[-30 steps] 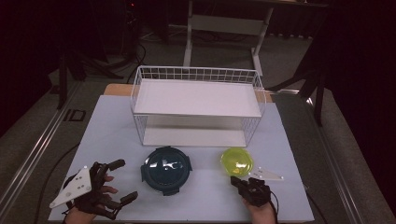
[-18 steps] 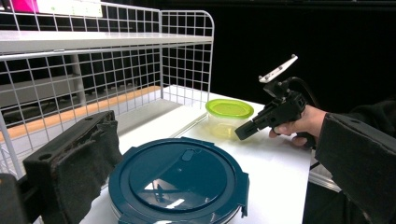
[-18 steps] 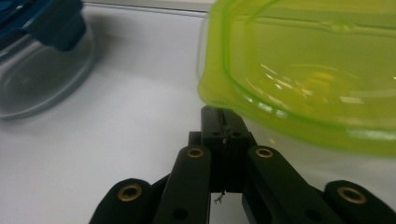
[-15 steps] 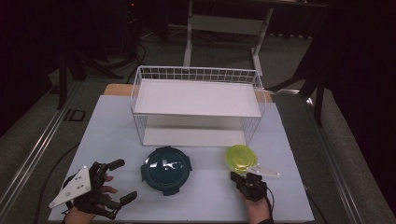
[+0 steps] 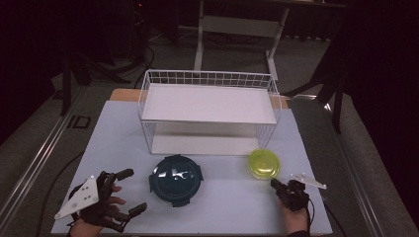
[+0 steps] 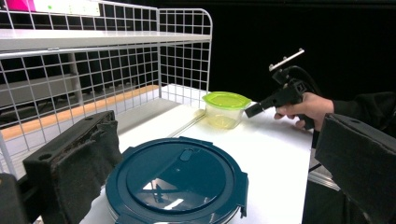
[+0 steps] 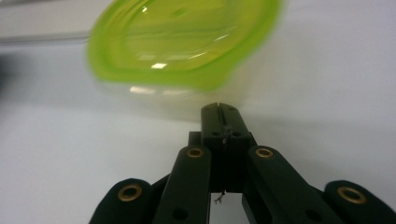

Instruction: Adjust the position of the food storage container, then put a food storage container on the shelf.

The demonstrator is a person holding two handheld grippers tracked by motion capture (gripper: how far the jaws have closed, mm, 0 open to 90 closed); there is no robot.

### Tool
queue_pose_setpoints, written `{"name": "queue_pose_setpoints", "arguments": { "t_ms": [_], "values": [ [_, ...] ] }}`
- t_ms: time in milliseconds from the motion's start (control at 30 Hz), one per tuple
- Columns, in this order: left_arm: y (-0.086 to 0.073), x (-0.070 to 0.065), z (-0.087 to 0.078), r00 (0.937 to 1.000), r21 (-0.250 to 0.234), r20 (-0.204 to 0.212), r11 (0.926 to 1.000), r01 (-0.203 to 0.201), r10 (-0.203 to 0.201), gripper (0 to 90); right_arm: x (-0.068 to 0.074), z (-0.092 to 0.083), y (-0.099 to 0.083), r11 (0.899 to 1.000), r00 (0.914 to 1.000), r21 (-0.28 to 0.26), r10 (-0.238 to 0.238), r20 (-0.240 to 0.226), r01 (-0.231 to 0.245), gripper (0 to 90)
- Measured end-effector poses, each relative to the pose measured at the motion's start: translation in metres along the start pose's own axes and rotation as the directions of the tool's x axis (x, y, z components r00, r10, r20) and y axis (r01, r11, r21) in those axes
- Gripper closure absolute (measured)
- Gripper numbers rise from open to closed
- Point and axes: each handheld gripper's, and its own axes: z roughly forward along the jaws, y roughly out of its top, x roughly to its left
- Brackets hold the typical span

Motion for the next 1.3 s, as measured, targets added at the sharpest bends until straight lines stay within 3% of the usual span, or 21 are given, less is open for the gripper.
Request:
{"name": "queue_pose_setpoints", "arguments": {
  "t_ms": [133,300,400,500,633,667,733,800,867,933,1000,1133,1167,1200,1233,1267,1300],
  "values": [
    [-0.001,0.001,0.000,1.0000,0.003,-0.002,1.0000,0.002,-0.002,0.3,-0.007,-0.007,0.001,1.000,0.9998,-0.011,0.006,0.018,-0.006,90.0],
    [-0.003,0.002,0.000,0.9999,0.006,-0.006,0.9999,0.008,-0.008,0.3,0.005,-0.020,-0.002,0.999,0.9990,-0.017,-0.039,-0.023,0.039,89.5],
    [-0.004,0.002,0.000,0.9999,0.002,-0.013,1.0000,-0.008,0.008,0.3,0.016,-0.028,-0.004,0.997,0.9939,-0.019,-0.081,-0.074,0.080,77.3],
    [-0.006,0.003,0.001,0.9995,0.009,-0.025,0.9998,-0.019,0.020,0.3,0.028,-0.033,-0.004,0.992,0.9853,-0.045,-0.124,-0.117,0.120,59.8],
    [-0.010,0.005,0.002,0.9997,0.037,-0.023,0.9992,0.014,-0.013,0.3,0.043,-0.036,0.000,0.983,0.9753,-0.099,-0.166,-0.146,0.153,32.1],
    [-0.011,0.006,0.002,0.9996,0.056,-0.017,0.9981,0.023,-0.022,0.3,0.047,-0.034,0.002,0.980,0.9679,-0.099,-0.185,-0.170,0.170,26.8],
    [-0.014,0.008,0.002,0.9997,0.082,-0.013,0.9964,0.023,-0.022,3.4,0.052,-0.033,0.004,0.980,0.9660,-0.118,-0.178,-0.188,0.158,21.4],
    [-0.017,0.012,0.002,0.9992,0.102,-0.001,0.9940,0.040,-0.040,3.2,0.056,-0.031,0.007,0.980,0.9545,-0.115,-0.188,-0.232,0.165,13.7],
    [-0.019,0.016,0.002,0.9987,0.122,-0.021,0.9913,0.050,-0.048,4.2,0.061,-0.032,0.010,0.975,0.9493,-0.143,-0.199,-0.243,0.168,14.5],
    [-0.021,0.020,0.001,0.9974,0.137,-0.026,0.9881,0.071,-0.068,10.4,0.066,-0.034,0.015,0.970,0.9406,-0.160,-0.220,-0.259,0.183,14.6],
    [-0.025,0.025,0.001,0.9972,0.158,-0.021,0.9847,0.075,-0.072,22.8,0.070,-0.037,0.018,0.964,0.9358,-0.182,-0.236,-0.262,0.192,14.6],
    [-0.032,0.032,0.002,0.9984,0.232,-0.035,0.9715,0.051,-0.044,44.7,0.077,-0.041,0.026,0.957,0.9255,-0.210,-0.257,-0.278,0.202,14.5],
    [-0.033,0.036,0.002,0.9979,0.258,-0.049,0.9648,0.053,-0.042,50.0,0.078,-0.041,0.027,0.955,0.9223,-0.211,-0.265,-0.282,0.210,14.5],
    [-0.033,0.036,0.002,0.9979,0.258,-0.049,0.9648,0.053,-0.042,54.8,0.078,-0.041,0.027,0.955,0.9223,-0.211,-0.265,-0.282,0.210,14.5],
    [-0.037,0.042,0.002,0.9973,0.287,-0.062,0.9563,0.057,-0.040,59.3,0.081,-0.042,0.028,0.952,0.9184,-0.214,-0.275,-0.284,0.219,14.5],
    [-0.037,0.042,0.002,0.9973,0.287,-0.062,0.9563,0.057,-0.040,63.6,0.081,-0.042,0.028,0.952,0.9184,-0.214,-0.275,-0.284,0.219,14.5],
    [-0.041,0.049,0.003,0.9961,0.323,-0.074,0.9437,0.070,-0.049,69.0,0.084,-0.041,0.029,0.952,0.9159,-0.212,-0.275,-0.292,0.219,14.5]
  ]
}}
